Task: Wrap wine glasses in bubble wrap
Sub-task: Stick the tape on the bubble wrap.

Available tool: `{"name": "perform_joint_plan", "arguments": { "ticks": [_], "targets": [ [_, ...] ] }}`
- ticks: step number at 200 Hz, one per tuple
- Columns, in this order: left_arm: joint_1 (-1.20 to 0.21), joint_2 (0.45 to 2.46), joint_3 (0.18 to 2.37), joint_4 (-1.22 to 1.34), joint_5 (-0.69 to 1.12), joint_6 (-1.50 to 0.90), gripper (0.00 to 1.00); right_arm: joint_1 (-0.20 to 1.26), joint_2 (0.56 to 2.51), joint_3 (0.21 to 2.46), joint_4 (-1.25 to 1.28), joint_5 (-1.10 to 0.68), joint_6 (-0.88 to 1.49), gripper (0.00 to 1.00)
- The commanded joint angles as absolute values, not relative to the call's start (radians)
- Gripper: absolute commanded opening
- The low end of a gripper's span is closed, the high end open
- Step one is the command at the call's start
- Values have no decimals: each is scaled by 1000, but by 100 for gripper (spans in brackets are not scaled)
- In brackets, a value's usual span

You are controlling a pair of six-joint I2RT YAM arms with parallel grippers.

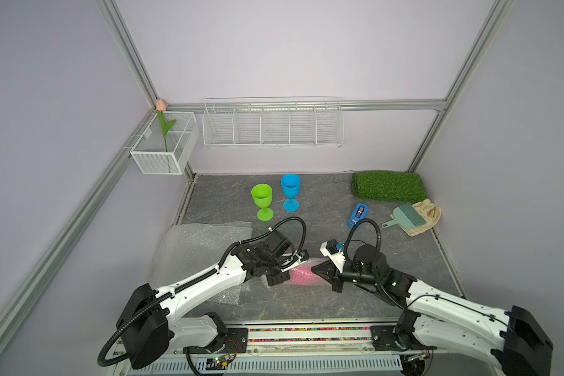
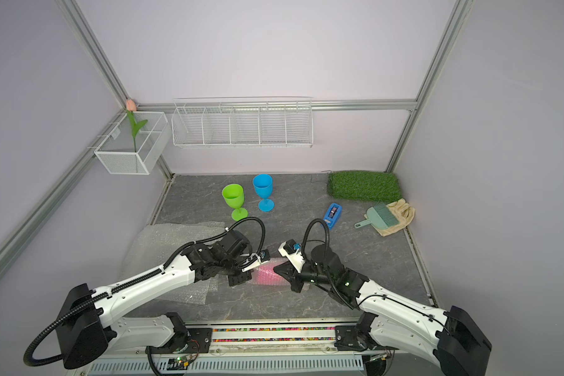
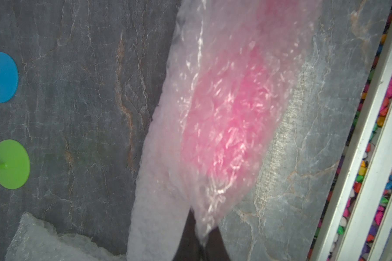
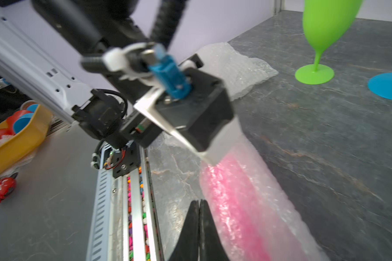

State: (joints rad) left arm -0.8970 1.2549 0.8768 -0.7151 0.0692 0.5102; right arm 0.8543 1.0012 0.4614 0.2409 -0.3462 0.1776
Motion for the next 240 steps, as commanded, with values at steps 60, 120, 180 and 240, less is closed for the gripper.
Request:
{"name": "perform_joint_plan", "arguments": {
  "ticks": [60,120,180,240],
  "targets": [
    [-914,1271,867,-725,80,534,0,764,1178,547,346,-436,121,7],
    [-931,1279,864,-734,48,534,0,724,1250,596,207,-394,130,7],
    [-977,1293,858,-754,13,511,0,684,1382,689,-34,-337,169,7],
    [-1019,1314,842,-772,-27,462,0,681,1496,745,-236,-219,224,7]
  ]
}}
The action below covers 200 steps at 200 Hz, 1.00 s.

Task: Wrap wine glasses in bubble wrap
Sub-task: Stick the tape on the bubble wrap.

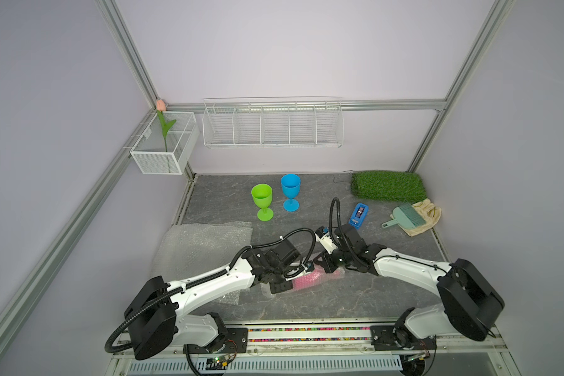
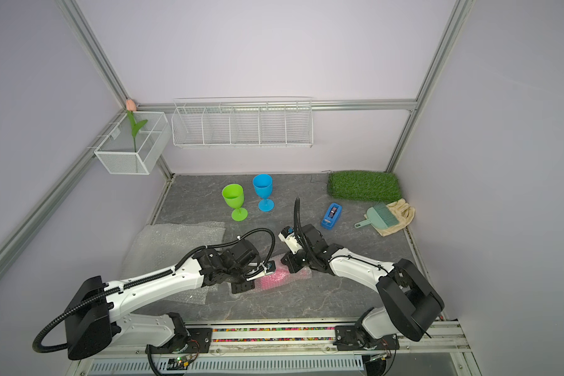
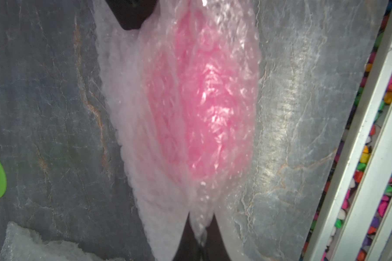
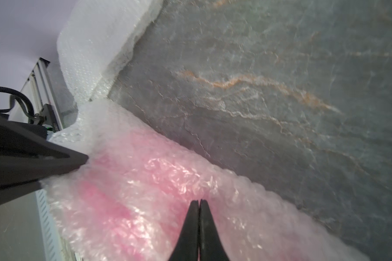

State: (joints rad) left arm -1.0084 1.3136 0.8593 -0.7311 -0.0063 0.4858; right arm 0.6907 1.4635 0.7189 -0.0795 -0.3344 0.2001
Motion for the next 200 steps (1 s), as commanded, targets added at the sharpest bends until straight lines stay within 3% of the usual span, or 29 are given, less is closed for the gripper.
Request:
{"name": "perform_joint_plan", "arguments": {
  "ticks": [1,11,52,79,93,134,163,200],
  "targets": [
    [-1019,1314,841,-772,-26,461,0,681,1496,746,-239,-216,224,7],
    [-1019,1310,838,-769,-28,458,0,681,1501,762,-283,-154,227,10],
    [-1022,1298,832,-769,-38,453,0,681,1474,844,-476,181,223,43],
    [-1022,1294,832,-769,-41,455,0,664,1415,925,-561,250,181,54],
    [-1022,1293,832,-767,-41,459,0,657,1368,950,-563,181,81,60],
    [-1022,1275,825,-750,-35,468,0,673,1254,906,-568,-252,-375,73],
    [-1022,1263,824,-749,-37,469,0,773,1255,901,-590,-290,-538,81],
    [-1022,1250,821,-749,-37,478,0,797,1327,899,-603,-306,-620,89]
  ]
}}
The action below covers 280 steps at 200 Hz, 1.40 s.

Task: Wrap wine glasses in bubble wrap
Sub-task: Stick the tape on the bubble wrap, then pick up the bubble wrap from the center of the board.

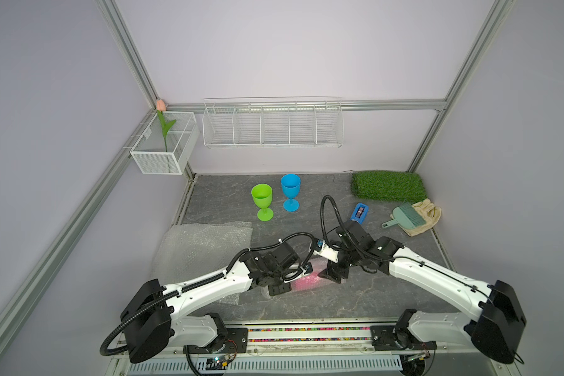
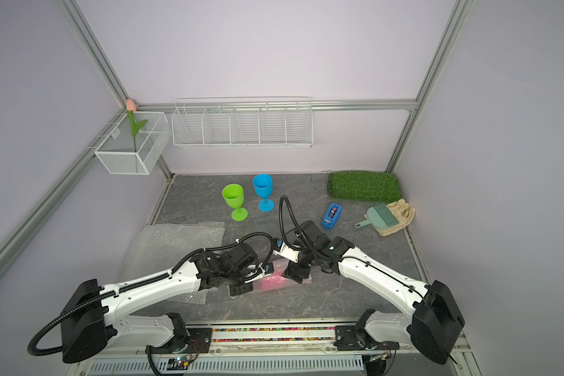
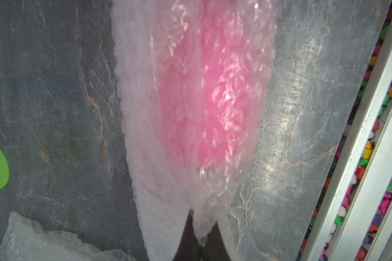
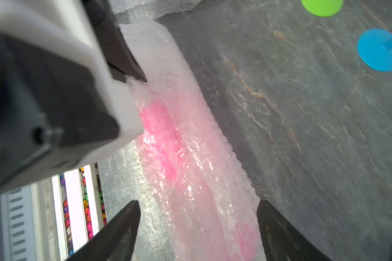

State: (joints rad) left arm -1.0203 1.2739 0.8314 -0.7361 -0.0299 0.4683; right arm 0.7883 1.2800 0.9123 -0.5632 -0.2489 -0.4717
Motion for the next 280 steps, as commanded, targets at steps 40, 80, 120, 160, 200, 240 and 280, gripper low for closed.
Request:
{"name": "perform_joint_plan", "arguments": {
  "ticks": [40,80,120,160,200,240,280],
  "targets": [
    [-1022,1247,822,-746,-39,483,0,796,1394,902,-588,-321,-656,91],
    [-1022,1244,818,-744,-47,484,0,796,1419,905,-603,-353,-670,69],
    [-1022,1230,812,-737,-53,482,0,797,1426,904,-617,-353,-679,41],
    [-1022,1191,803,-725,-68,465,0,796,1428,904,-609,-349,-677,14],
    [-1022,1083,783,-669,-131,426,22,796,1384,893,-587,-349,-630,7],
    [-1020,832,784,-607,-175,395,55,738,1214,790,-422,-408,-493,7],
    [-1020,604,852,-633,-160,415,71,663,1011,728,-348,-438,-427,7]
  ]
}}
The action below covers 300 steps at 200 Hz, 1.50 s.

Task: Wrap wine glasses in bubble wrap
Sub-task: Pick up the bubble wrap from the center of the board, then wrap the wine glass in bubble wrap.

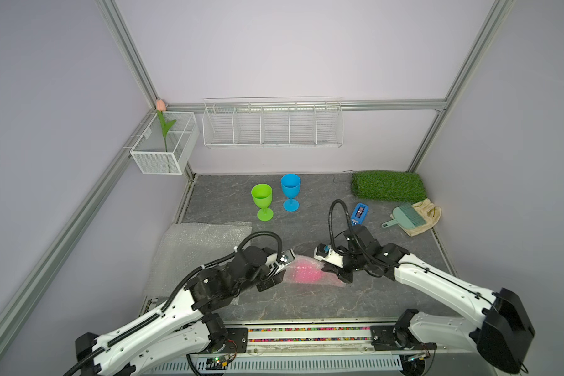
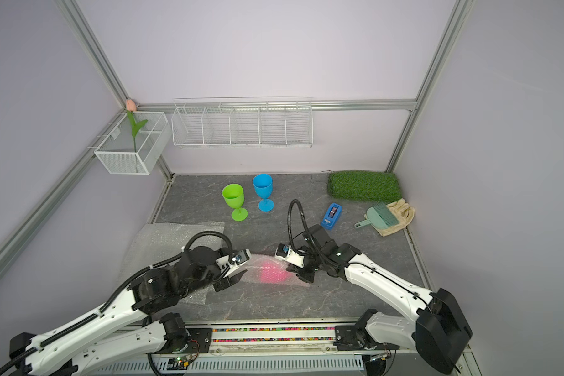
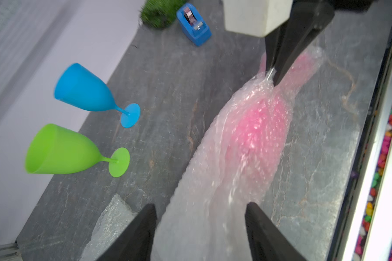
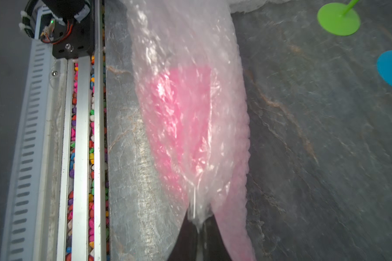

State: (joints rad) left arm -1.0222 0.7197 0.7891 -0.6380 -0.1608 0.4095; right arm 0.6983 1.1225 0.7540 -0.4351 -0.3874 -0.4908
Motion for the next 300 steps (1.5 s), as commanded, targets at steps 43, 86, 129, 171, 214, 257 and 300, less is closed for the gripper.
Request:
{"name": "perform_joint_plan", "arguments": {
  "ticks": [43,86,129,171,214,257,300],
  "targets": [
    [-1020,497,909,-729,-46,483,82,614,870,764,-388,-508,-412,7],
    [-1020,506,936,-772,-75,538,99,610,850,839,-504,-644,-474,7],
    [-1020,506,961,-767,-81,543,99,611,863,873,-630,-724,-562,7],
    [-1020,482,960,-764,-24,535,99,617,843,909,-712,-740,-683,7],
    [-1021,536,967,-792,65,511,99,630,840,937,-785,-814,-767,7],
    [-1020,536,973,-799,99,512,94,631,849,950,-831,-775,-785,7],
    [-1020,524,990,-827,138,513,30,631,860,921,-763,-733,-723,7]
  ]
}}
